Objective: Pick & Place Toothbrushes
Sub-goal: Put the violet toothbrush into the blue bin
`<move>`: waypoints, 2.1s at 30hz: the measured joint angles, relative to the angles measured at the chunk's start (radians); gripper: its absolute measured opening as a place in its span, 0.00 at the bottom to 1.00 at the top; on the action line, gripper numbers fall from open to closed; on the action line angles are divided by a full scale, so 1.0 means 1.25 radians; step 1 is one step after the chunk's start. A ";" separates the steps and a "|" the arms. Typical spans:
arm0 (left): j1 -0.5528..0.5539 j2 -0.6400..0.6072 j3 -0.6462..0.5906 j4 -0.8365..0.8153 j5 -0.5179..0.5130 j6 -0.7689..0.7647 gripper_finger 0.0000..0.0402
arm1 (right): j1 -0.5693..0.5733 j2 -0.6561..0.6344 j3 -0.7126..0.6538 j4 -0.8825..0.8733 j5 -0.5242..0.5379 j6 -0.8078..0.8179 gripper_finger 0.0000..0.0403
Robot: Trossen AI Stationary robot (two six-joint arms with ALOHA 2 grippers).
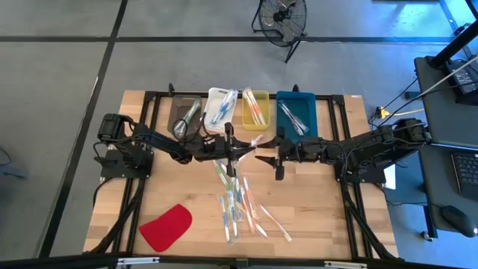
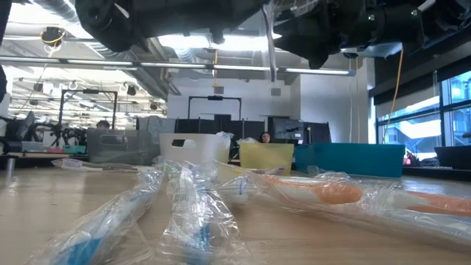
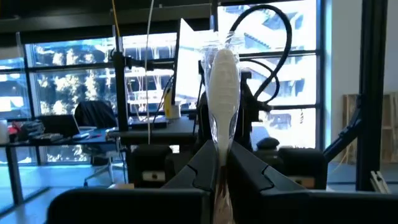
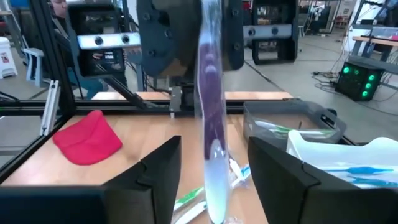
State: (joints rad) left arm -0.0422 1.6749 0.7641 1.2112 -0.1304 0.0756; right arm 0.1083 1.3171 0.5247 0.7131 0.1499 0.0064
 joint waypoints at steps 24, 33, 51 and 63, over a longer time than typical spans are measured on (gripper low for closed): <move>0.059 0.000 0.012 -0.002 0.106 0.009 0.04 | -0.013 0.040 0.000 0.046 0.016 0.006 0.12; 0.073 0.000 0.012 -0.015 0.139 0.029 0.06 | -0.030 0.040 0.000 0.037 0.014 0.040 0.07; 0.073 -0.001 0.012 -0.039 0.143 0.034 0.11 | -0.030 0.040 0.000 0.028 0.015 0.057 0.00; 0.073 -0.001 0.012 -0.060 0.139 0.058 0.25 | -0.029 0.040 0.000 0.013 0.063 0.090 0.00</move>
State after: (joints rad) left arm 0.0490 1.6737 0.7795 1.1368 0.0437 0.1480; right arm 0.0727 1.3670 0.5251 0.7290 0.2287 0.1184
